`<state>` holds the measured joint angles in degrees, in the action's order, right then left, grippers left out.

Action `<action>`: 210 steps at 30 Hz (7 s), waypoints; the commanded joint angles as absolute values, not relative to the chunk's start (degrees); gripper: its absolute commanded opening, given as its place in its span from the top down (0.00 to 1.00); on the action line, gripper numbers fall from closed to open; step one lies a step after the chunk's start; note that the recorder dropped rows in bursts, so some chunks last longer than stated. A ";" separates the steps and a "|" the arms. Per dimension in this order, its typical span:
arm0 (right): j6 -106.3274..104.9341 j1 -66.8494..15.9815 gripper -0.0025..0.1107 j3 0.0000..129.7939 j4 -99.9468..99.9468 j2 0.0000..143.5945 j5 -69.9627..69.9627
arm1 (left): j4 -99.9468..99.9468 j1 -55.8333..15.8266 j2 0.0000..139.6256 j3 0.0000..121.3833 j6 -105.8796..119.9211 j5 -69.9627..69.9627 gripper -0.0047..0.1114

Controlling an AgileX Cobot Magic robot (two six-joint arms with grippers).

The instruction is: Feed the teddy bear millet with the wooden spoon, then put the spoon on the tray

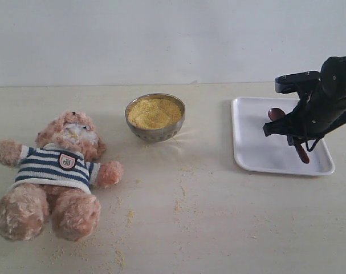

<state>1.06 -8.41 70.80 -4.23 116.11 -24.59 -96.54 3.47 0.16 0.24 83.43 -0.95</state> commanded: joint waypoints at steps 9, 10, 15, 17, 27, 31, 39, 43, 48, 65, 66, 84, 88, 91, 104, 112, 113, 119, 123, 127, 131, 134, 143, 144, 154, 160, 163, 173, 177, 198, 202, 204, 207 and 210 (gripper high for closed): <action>0.74 -8.00 0.98 70.81 -4.39 116.05 -24.40 | -96.36 3.34 0.00 0.00 83.61 -1.42 0.92; 0.74 -8.00 0.98 70.81 -4.39 116.05 -24.40 | -96.36 3.34 0.00 0.00 83.61 -1.42 0.92; 0.74 -8.00 0.98 70.81 -4.39 116.05 -24.40 | -96.36 3.34 0.00 0.00 83.61 -1.42 0.92; 0.74 -8.00 0.98 70.81 -4.39 116.05 -24.40 | -96.36 3.34 0.00 0.00 83.61 -1.42 0.92; 0.39 -8.00 0.95 70.71 -4.39 117.41 -25.29 | -96.36 3.34 0.00 0.00 83.61 -1.42 0.92; 0.39 -8.00 0.70 70.71 -4.39 117.41 -25.29 | -96.36 3.34 0.00 0.00 83.61 -1.42 0.92; 3.11 -8.00 0.67 70.83 -4.39 111.95 -28.80 | -96.36 3.34 0.00 0.00 83.61 -1.42 0.92; 9.41 -8.00 0.67 70.10 -4.39 102.56 -30.68 | -96.36 3.34 0.00 0.00 83.61 -1.42 0.92; 17.38 -8.00 0.98 59.03 -5.86 85.54 -21.51 | -96.36 3.34 0.00 0.00 83.61 -1.42 0.92; 12.47 -8.00 0.98 19.05 -5.86 25.38 10.30 | -96.36 3.34 0.00 0.00 83.61 -1.42 0.92; 12.58 -8.00 0.98 18.27 -5.86 23.00 8.67 | -96.36 3.34 0.00 0.00 83.61 -1.42 0.92; 5.61 -5.91 0.98 8.08 -5.80 7.68 -6.20 | -96.36 3.34 0.00 0.00 83.61 -1.31 0.92; 5.61 -1.96 0.98 0.00 -5.80 1.13 3.99 | -96.36 3.34 0.00 0.00 83.61 -1.31 0.92; 5.30 -1.69 0.98 0.00 -5.61 0.00 -5.98 | -96.36 3.34 0.00 0.00 83.61 -1.55 0.92; 1.72 -1.69 0.98 0.00 -4.76 0.00 -18.77 | -96.36 3.34 0.00 0.00 83.61 -1.37 0.92; 2.27 -1.69 0.98 0.00 -4.76 0.00 -18.56 | -96.36 3.34 0.00 0.00 83.61 -1.37 0.92; 2.48 -1.69 0.98 0.00 -4.76 0.00 -18.56 | -96.36 3.34 0.00 0.00 83.61 -1.37 0.92; 2.47 -1.69 0.98 0.00 -4.54 0.00 -18.43 | -96.36 3.34 0.00 0.00 83.61 -1.37 0.92; 2.47 -1.69 0.98 0.00 -4.54 0.00 -18.45 | -96.36 3.34 0.00 0.00 83.61 -1.37 0.92; 2.47 -1.69 0.98 0.00 -4.54 0.00 -18.45 | -93.89 3.34 0.00 0.00 81.25 -1.94 0.92; 2.47 -1.69 0.98 0.00 -4.54 0.00 -18.45 | -58.65 3.34 0.00 0.96 47.35 -6.36 0.92; 2.47 -1.69 0.98 0.00 -4.54 0.00 -18.45 | -19.49 3.34 0.00 2.80 7.02 -9.30 0.92; 2.47 -1.69 0.98 0.00 -4.54 0.00 -18.45 | 4.95 3.34 0.00 0.00 -19.25 -5.84 0.92; 2.47 -1.69 0.98 0.00 -4.54 0.00 -18.45 | 4.95 3.34 0.00 0.00 -19.25 -6.11 0.92; 2.47 -1.69 0.98 0.00 -4.54 0.00 -18.45 | -1.17 3.34 0.00 0.00 -1.81 -20.59 0.92; 2.47 -1.69 0.98 0.00 -4.54 0.00 -18.45 | -2.40 3.34 0.00 0.00 -3.17 -21.01 0.92; 2.47 -1.69 0.98 0.00 -4.54 0.00 -18.45 | -2.39 3.34 0.00 0.00 -1.82 -20.78 0.92; 2.47 -1.69 0.98 0.00 -4.54 0.00 -18.45 | -2.39 3.34 0.00 0.00 -1.61 -20.40 0.92; 2.47 -1.69 0.98 0.00 -4.54 0.00 -18.45 | -2.39 3.34 0.00 0.00 -1.61 -20.40 0.92; 2.47 -1.69 0.98 0.00 -4.54 0.00 -18.45 | -2.39 3.34 0.00 0.00 -1.61 -16.65 0.92; 2.47 -1.69 0.98 0.00 -4.54 0.00 -18.45 | -2.39 3.34 0.00 0.00 -1.61 -16.65 0.92; 2.47 -1.69 0.98 0.00 -4.54 0.00 -18.45 | -2.39 3.34 0.00 0.00 -1.61 -16.65 0.92; 2.47 -1.69 0.98 0.00 -4.54 0.00 -18.45 | -2.39 3.34 0.00 0.00 -1.61 -16.65 0.92; 2.47 -1.69 0.98 0.00 -4.54 0.00 -18.45 | -2.39 3.34 0.00 0.00 -1.61 -16.65 0.92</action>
